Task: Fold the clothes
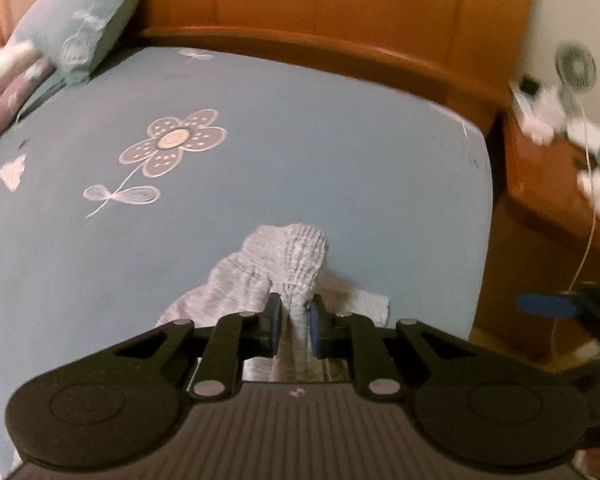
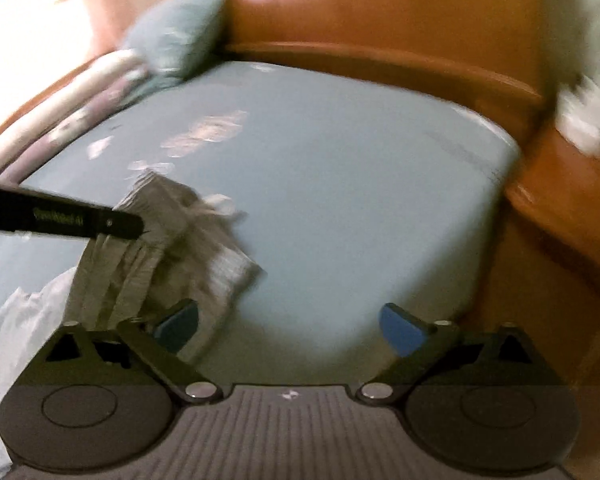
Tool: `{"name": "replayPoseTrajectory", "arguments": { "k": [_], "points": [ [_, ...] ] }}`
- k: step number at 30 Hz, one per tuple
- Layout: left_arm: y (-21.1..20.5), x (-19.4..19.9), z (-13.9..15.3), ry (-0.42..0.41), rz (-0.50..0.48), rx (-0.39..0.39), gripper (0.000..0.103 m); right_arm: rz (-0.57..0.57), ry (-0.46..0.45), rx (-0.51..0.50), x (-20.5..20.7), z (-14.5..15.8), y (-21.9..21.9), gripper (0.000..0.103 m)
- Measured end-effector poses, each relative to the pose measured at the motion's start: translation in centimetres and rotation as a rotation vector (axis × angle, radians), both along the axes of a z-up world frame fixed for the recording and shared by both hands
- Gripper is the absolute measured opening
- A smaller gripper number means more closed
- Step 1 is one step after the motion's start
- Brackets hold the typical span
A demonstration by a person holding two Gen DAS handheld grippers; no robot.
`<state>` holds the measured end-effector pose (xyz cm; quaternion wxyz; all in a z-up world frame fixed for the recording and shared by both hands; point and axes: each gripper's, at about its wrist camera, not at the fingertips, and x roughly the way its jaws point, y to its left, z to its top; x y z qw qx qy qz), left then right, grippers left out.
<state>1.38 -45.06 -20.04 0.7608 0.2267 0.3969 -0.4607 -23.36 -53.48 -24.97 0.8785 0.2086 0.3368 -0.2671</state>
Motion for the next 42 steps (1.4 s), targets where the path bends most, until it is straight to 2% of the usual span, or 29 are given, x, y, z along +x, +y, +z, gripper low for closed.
{"name": "replayPoseTrajectory", "arguments": {
  "k": [2, 3, 5, 7, 12, 18, 19, 20, 21, 23, 27, 33, 35, 37, 39, 40, 42],
  "points": [
    [0.3, 0.9, 0.3, 0.024, 0.027, -0.020, 0.012, 0.073, 0.009, -0.028, 2.2, -0.1, -1.0, 0.067],
    [0.4, 1.3, 0.4, 0.031, 0.040, -0.030, 0.012, 0.094, 0.005, -0.037, 3.2, -0.1, -1.6, 0.064],
    [0.7, 1.5, 0.4, 0.014, 0.044, -0.040, 0.012, 0.124, -0.010, -0.052, 5.0, -0.1, -2.8, 0.064],
    [1.3, 2.1, 0.5, 0.042, 0.070, -0.061, 0.012, 0.132, -0.043, -0.025, 6.3, -0.1, -4.1, 0.064],
    [2.1, 3.4, 0.9, 0.063, 0.120, -0.086, 0.012, 0.084, -0.187, 0.226, 8.7, -1.9, -8.5, 0.064],
    [2.6, 4.3, 1.2, 0.097, 0.127, -0.109, 0.012, 0.124, -0.229, 0.347, 10.8, -4.3, -10.3, 0.063],
    [2.8, 4.5, 1.2, 0.105, 0.134, -0.114, 0.012, 0.131, -0.237, 0.373, 11.0, -4.6, -10.5, 0.045],
    [2.9, 4.7, 1.2, 0.108, 0.140, -0.119, 0.012, 0.130, -0.254, 0.394, 11.0, -4.7, -10.6, 0.009],
    [3.0, 4.9, 1.3, 0.110, 0.146, -0.124, 0.012, 0.133, -0.275, 0.408, 10.9, -4.6, -10.5, 0.004],
    [3.1, 5.1, 1.3, 0.113, 0.155, -0.133, 0.012, 0.141, -0.277, 0.384, 10.6, -4.0, -9.7, 0.003],
    [3.2, 5.4, 1.5, 0.126, 0.155, -0.153, 0.012, 0.190, -0.220, 0.297, 10.3, -2.9, -7.1, 0.003],
    [2.6, 4.5, 1.8, 0.134, 0.110, -0.168, 0.012, 0.358, -0.105, 0.107, 11.8, -1.9, -1.2, 0.004],
    [2.4, 4.1, 1.8, 0.132, 0.088, -0.165, 0.012, 0.417, -0.069, 0.060, 12.7, -2.1, 0.5, 0.011],
    [2.3, 3.9, 1.6, 0.129, 0.079, -0.162, 0.012, 0.444, -0.029, 0.072, 13.2, -2.6, 1.3, 0.021],
    [2.3, 3.8, 1.5, 0.131, 0.066, -0.165, 0.012, 0.434, -0.018, 0.098, 12.8, -2.6, 1.4, 0.021],
    [2.2, 3.8, 1.4, 0.132, 0.061, -0.165, 0.012, 0.421, -0.025, 0.109, 12.2, -2.3, 1.3, 0.025],
    [2.0, 3.6, 1.1, 0.140, 0.036, -0.158, 0.013, 0.369, -0.030, 0.126, 10.2, -1.5, 0.9, 0.041]
  ]
}}
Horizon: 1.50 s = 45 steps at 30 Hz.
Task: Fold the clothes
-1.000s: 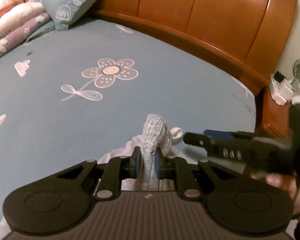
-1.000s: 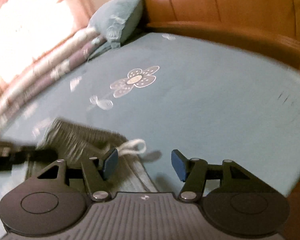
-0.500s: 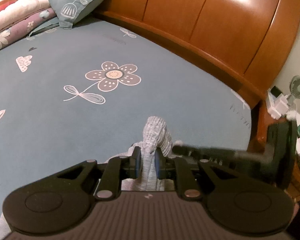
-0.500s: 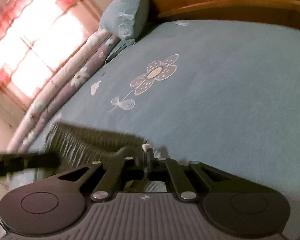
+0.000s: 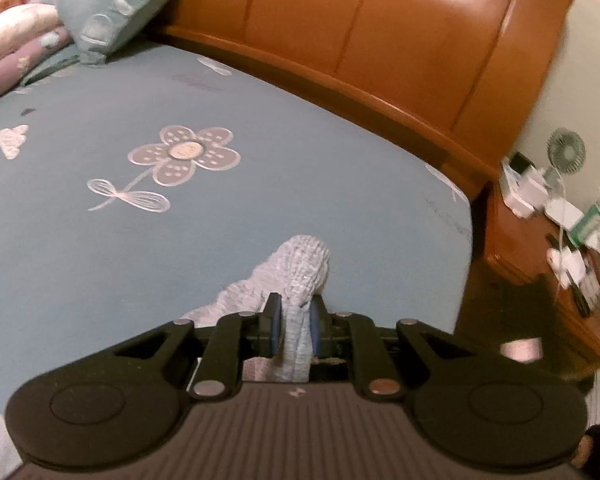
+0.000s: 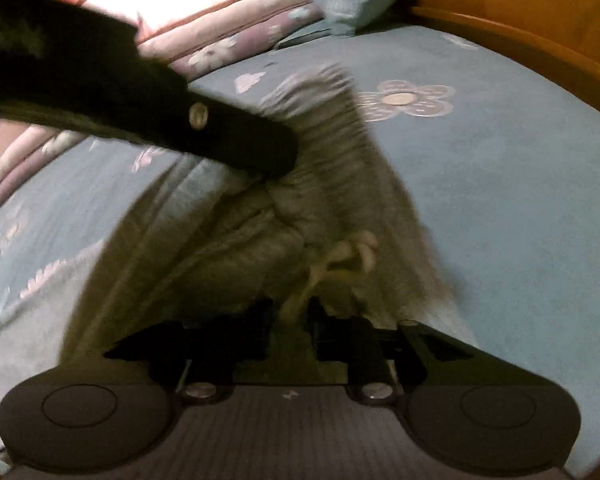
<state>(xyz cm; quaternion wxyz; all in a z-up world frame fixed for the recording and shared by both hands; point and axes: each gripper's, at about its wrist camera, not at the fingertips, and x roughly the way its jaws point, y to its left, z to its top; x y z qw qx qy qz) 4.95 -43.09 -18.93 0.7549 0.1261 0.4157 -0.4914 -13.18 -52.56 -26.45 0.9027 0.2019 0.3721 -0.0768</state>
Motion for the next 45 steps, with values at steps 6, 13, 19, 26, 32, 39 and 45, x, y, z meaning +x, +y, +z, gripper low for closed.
{"name": "replayPoseTrajectory", "arguments": {
  "k": [6, 13, 19, 26, 32, 39, 45],
  "points": [
    [-1.1, -2.3, -1.2, 0.009, -0.123, 0.011, 0.045, -0.188, 0.076, 0.004, -6.4, 1.4, -0.9, 0.049],
    [-0.5, -5.0, -0.8, 0.016, -0.315, -0.026, 0.060, -0.371, 0.198, -0.042, -10.3, 2.0, -2.6, 0.049],
    [3.3, -3.1, -1.4, -0.032, -0.244, 0.037, 0.067, -0.395, 0.041, 0.064, -10.9, 3.5, -2.7, 0.049],
    [8.4, -0.2, -3.2, -0.042, -0.083, 0.177, 0.067, -0.391, -0.032, 0.342, -7.1, 0.1, -3.2, 0.049],
    [10.6, -0.1, -3.6, -0.008, -0.040, 0.178, 0.067, -0.423, 0.036, 0.333, -6.7, -0.2, -2.3, 0.009],
    [12.3, 0.0, -4.9, 0.035, -0.019, 0.195, 0.068, -0.487, 0.132, 0.348, -8.2, -0.5, -2.8, 0.035],
    [16.1, 0.5, -4.8, 0.027, 0.061, 0.248, 0.069, -0.371, 0.058, 0.207, -7.6, 5.5, 0.2, 0.045]
  ]
}}
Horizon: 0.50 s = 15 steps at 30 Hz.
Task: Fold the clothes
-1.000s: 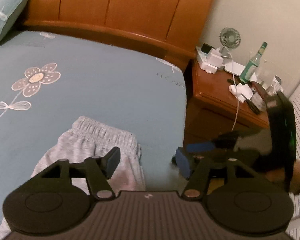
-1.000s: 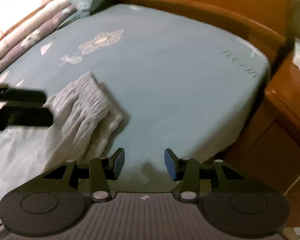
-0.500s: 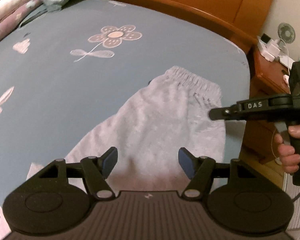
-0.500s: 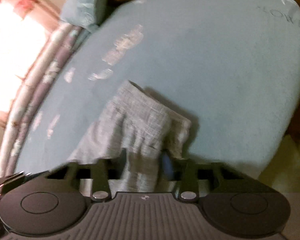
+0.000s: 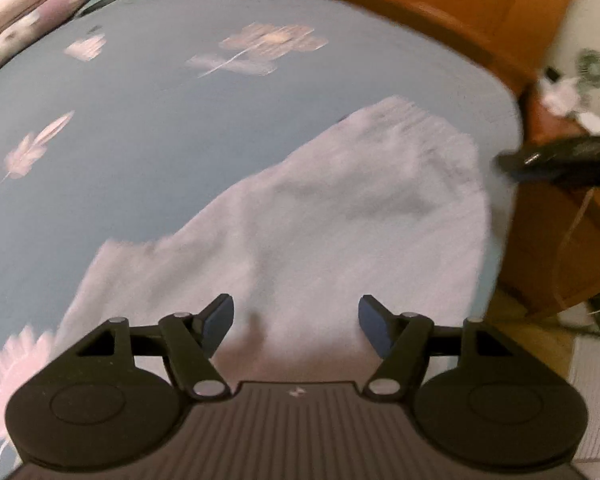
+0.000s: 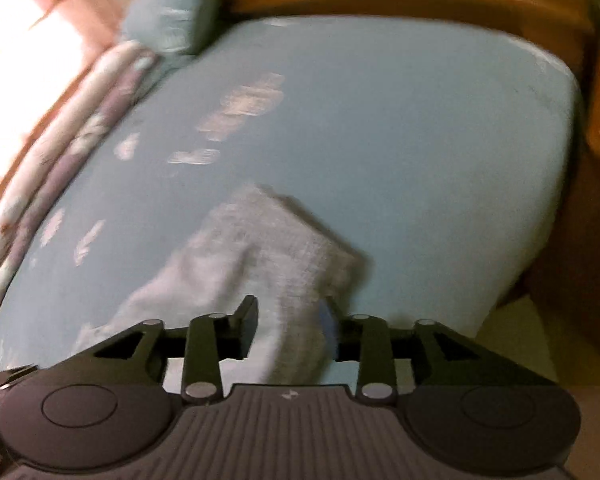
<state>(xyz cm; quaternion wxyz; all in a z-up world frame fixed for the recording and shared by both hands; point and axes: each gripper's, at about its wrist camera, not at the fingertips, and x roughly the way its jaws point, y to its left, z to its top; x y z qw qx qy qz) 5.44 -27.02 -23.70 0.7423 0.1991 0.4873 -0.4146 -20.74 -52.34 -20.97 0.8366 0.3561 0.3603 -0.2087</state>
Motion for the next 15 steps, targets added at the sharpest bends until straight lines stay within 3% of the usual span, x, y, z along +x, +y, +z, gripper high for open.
{"name": "replayPoseTrajectory", "arguments": {
  "k": [3, 6, 9, 12, 15],
  "points": [
    [2.7, 0.6, -0.6, 0.029, 0.074, 0.040, 0.069, 0.146, -0.030, 0.018, 2.6, 0.3, 2.3, 0.048],
    [5.1, 0.3, -1.4, 0.042, 0.124, 0.070, 0.069, 0.283, 0.070, 0.007, 5.2, -2.4, 4.6, 0.048],
    [7.4, -0.6, -2.1, 0.039, 0.153, 0.102, 0.069, 0.389, 0.265, -0.130, 5.8, -5.4, 6.5, 0.048],
    [9.6, -1.6, -2.3, 0.050, 0.181, 0.110, 0.069, 0.499, 0.334, -0.304, 5.7, -5.0, 8.7, 0.050],
    [11.5, -2.8, -1.9, 0.056, 0.203, 0.097, 0.069, 0.555, 0.331, -0.347, 5.9, -3.5, 10.3, 0.057]
  ]
}}
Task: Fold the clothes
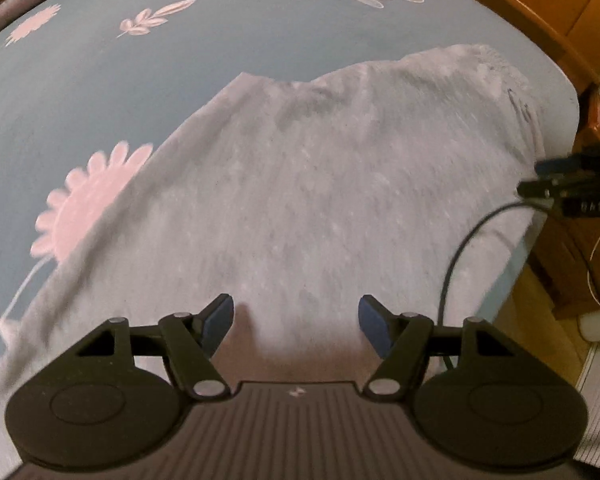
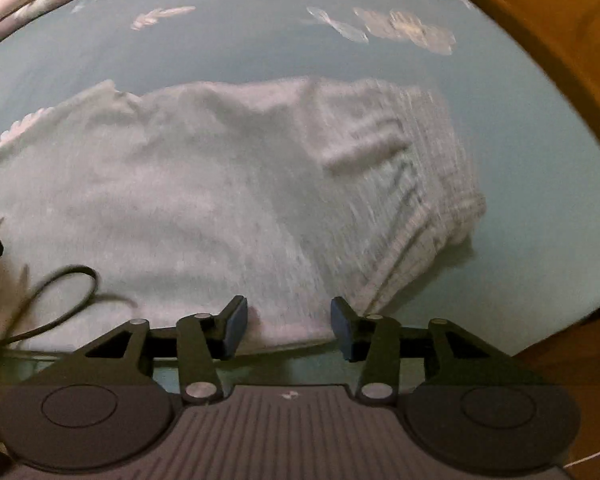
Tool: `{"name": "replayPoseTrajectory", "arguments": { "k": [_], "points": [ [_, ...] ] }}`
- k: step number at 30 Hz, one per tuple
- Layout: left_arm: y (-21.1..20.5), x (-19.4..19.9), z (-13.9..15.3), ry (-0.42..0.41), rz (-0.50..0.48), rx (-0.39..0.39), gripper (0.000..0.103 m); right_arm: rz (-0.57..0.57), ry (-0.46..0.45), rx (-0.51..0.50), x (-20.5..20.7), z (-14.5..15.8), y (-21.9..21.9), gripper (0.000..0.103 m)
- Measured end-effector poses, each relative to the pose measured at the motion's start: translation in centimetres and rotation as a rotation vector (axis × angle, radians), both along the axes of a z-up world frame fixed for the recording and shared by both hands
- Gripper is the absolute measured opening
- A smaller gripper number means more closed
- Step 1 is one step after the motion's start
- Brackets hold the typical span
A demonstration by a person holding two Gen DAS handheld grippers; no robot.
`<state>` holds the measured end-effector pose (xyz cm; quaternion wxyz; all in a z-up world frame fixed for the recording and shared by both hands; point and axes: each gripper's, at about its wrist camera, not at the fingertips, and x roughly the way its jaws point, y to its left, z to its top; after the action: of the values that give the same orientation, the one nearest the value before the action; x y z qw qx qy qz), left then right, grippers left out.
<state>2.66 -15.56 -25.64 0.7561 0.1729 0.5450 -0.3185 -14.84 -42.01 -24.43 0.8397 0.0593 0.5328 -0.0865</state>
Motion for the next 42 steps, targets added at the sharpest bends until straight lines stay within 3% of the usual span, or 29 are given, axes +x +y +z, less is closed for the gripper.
{"name": "replayPoseTrajectory", "arguments": {
  "k": [2, 6, 9, 11, 13, 16, 19, 23, 29, 31, 34, 36, 38, 41, 42],
  "points": [
    [0.6, -1.1, 0.0, -0.005, -0.003, -0.001, 0.069, 0.043, -0.018, 0.006, 0.1, 0.7, 1.2, 0.064],
    [1.8, -3.5, -1.1, 0.020, -0.003, -0.003, 0.069, 0.093, 0.065, -0.022, 2.0, -1.7, 3.0, 0.064],
    [2.8, -5.2, -3.0, 0.050, -0.007, 0.058, 0.073, 0.084, 0.107, -0.047, 2.9, -2.8, 3.3, 0.067],
    [2.9, -6.4, -2.7, 0.008, -0.058, 0.065, 0.074, 0.097, 0.123, -0.060, 3.3, -2.2, 3.4, 0.067],
    [2.9, -6.7, -2.1, 0.007, -0.070, 0.064, 0.074, 0.144, 0.103, -0.073, 3.5, -1.2, 4.1, 0.067],
    [3.3, -6.1, -0.9, -0.027, -0.046, 0.014, 0.074, 0.226, 0.077, -0.011, 3.8, -0.2, 6.0, 0.067],
    [3.4, -5.4, -1.3, -0.049, -0.015, 0.032, 0.074, 0.303, 0.088, 0.037, 4.0, -1.2, 8.7, 0.067],
    [4.1, -5.4, -2.8, -0.040, 0.011, 0.071, 0.075, 0.351, 0.100, -0.013, 3.8, -3.0, 11.1, 0.072],
    [5.2, -5.8, -1.6, -0.039, 0.016, 0.073, 0.076, 0.429, 0.089, -0.049, 4.1, -1.1, 11.8, 0.074],
    [5.6, -5.6, -1.6, -0.059, 0.041, 0.095, 0.076, 0.448, 0.082, -0.026, 4.4, -1.1, 11.9, 0.075],
    [6.9, -5.8, -3.1, -0.004, 0.121, 0.122, 0.078, 0.445, 0.125, 0.019, 5.1, -2.3, 12.3, 0.075],
    [8.0, -6.4, -3.2, 0.008, 0.192, 0.103, 0.085, 0.434, 0.141, 0.043, 5.3, -2.7, 12.3, 0.076],
    [8.7, -6.8, -3.2, 0.064, 0.246, 0.110, 0.086, 0.424, 0.152, 0.070, 5.5, -3.0, 12.1, 0.081],
    [9.7, -7.2, -2.1, 0.036, 0.280, 0.086, 0.086, 0.421, 0.165, 0.089, 6.0, -2.8, 11.5, 0.081],
    [10.4, -7.0, -1.5, -0.009, 0.302, 0.079, 0.086, 0.418, 0.162, 0.083, 6.1, -2.3, 11.4, 0.081]
  ]
}}
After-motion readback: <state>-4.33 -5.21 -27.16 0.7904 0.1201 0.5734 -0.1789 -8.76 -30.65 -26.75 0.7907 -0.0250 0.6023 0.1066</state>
